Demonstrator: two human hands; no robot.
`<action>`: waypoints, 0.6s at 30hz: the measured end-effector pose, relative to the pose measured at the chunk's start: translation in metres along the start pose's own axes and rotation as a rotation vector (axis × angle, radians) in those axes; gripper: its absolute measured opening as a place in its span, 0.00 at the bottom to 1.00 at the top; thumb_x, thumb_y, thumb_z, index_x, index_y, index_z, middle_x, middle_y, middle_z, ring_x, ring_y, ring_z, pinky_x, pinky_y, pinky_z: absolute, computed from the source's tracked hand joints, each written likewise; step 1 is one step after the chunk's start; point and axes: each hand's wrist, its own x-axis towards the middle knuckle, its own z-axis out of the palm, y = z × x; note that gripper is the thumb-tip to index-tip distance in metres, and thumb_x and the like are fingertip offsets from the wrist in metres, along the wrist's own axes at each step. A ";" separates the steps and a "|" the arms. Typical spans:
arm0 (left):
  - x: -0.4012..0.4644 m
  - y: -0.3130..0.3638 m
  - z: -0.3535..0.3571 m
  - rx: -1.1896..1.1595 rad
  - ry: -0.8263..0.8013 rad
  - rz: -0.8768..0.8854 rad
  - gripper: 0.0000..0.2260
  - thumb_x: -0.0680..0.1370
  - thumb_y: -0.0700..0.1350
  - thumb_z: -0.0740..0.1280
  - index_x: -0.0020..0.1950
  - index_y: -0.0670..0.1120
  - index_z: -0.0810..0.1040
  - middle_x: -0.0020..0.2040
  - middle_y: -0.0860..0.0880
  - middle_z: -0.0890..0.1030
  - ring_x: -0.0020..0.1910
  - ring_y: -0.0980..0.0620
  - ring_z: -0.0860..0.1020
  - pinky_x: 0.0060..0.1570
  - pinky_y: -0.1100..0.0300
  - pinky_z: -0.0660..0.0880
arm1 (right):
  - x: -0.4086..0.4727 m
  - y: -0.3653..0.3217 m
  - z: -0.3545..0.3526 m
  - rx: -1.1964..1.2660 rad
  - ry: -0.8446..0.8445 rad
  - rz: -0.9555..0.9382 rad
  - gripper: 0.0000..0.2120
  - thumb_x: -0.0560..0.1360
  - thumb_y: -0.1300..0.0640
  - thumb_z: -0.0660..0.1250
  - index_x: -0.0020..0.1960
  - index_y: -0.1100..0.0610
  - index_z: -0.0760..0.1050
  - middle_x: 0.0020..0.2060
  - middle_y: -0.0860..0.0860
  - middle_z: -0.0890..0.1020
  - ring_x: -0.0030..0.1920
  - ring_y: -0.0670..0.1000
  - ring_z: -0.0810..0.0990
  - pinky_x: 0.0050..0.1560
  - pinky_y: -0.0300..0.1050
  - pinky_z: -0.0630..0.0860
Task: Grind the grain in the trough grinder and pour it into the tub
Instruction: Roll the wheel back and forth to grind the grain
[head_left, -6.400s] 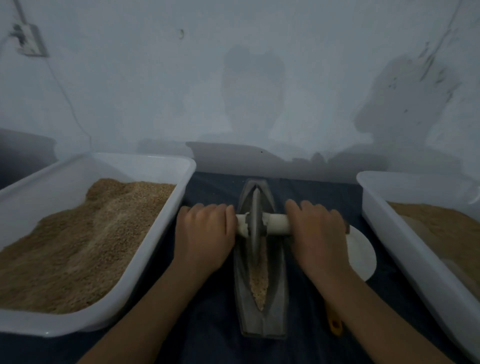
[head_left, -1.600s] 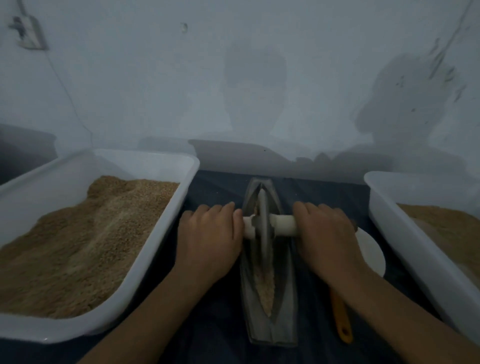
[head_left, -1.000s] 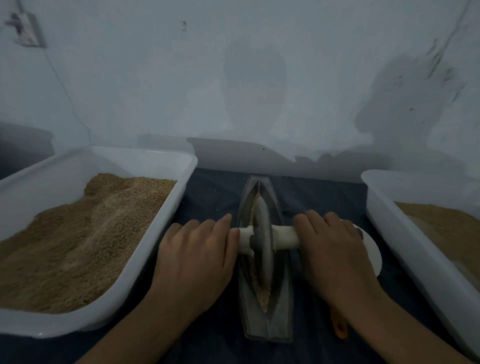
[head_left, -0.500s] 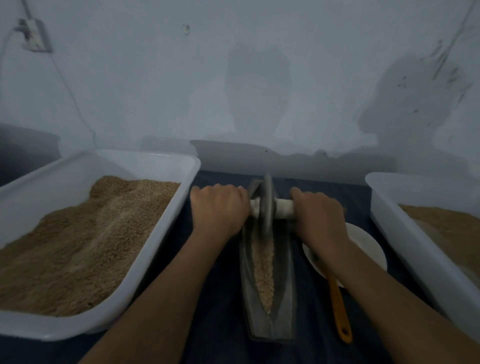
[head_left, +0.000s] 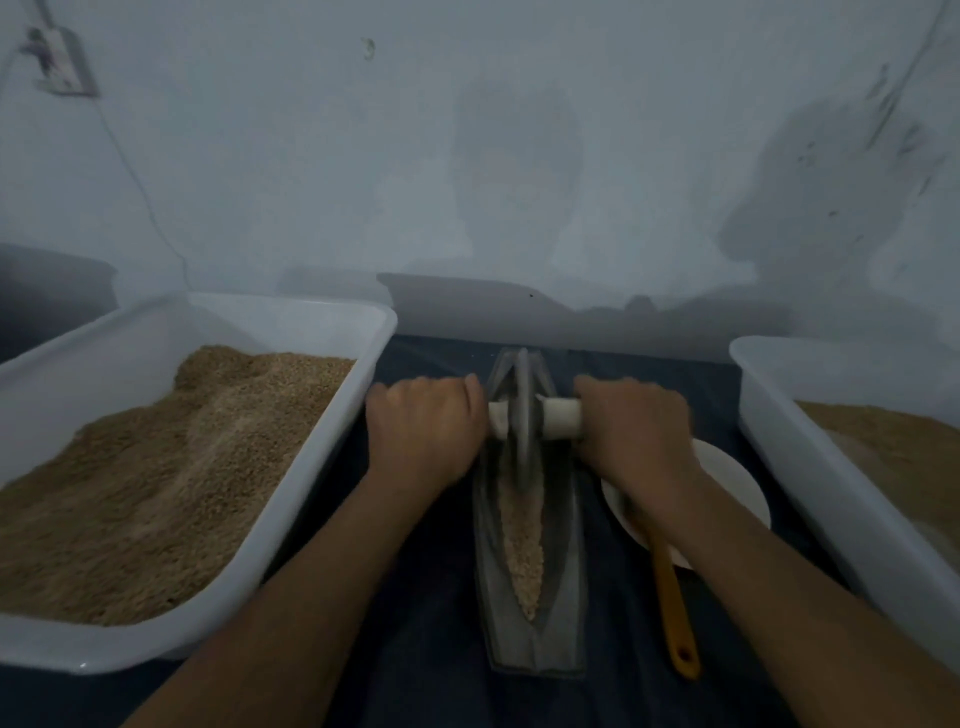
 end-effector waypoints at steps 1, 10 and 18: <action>0.014 0.001 0.004 0.002 -0.012 -0.028 0.10 0.82 0.43 0.51 0.43 0.50 0.67 0.37 0.50 0.73 0.34 0.49 0.70 0.38 0.55 0.62 | 0.016 0.001 0.003 0.018 -0.026 0.010 0.14 0.70 0.45 0.73 0.51 0.46 0.73 0.42 0.49 0.78 0.39 0.55 0.73 0.31 0.44 0.59; 0.006 0.002 -0.003 -0.052 -0.044 -0.055 0.11 0.83 0.46 0.51 0.43 0.51 0.67 0.35 0.52 0.68 0.33 0.49 0.68 0.39 0.56 0.65 | 0.002 -0.001 0.004 -0.009 0.086 -0.018 0.13 0.69 0.48 0.74 0.50 0.48 0.73 0.35 0.48 0.73 0.33 0.53 0.67 0.31 0.45 0.55; -0.063 -0.008 -0.031 -0.220 -0.003 -0.019 0.20 0.85 0.55 0.43 0.46 0.56 0.72 0.39 0.56 0.75 0.37 0.51 0.72 0.43 0.50 0.70 | -0.080 0.006 0.003 0.057 0.304 -0.156 0.22 0.62 0.55 0.78 0.48 0.51 0.69 0.34 0.50 0.74 0.30 0.52 0.71 0.30 0.44 0.61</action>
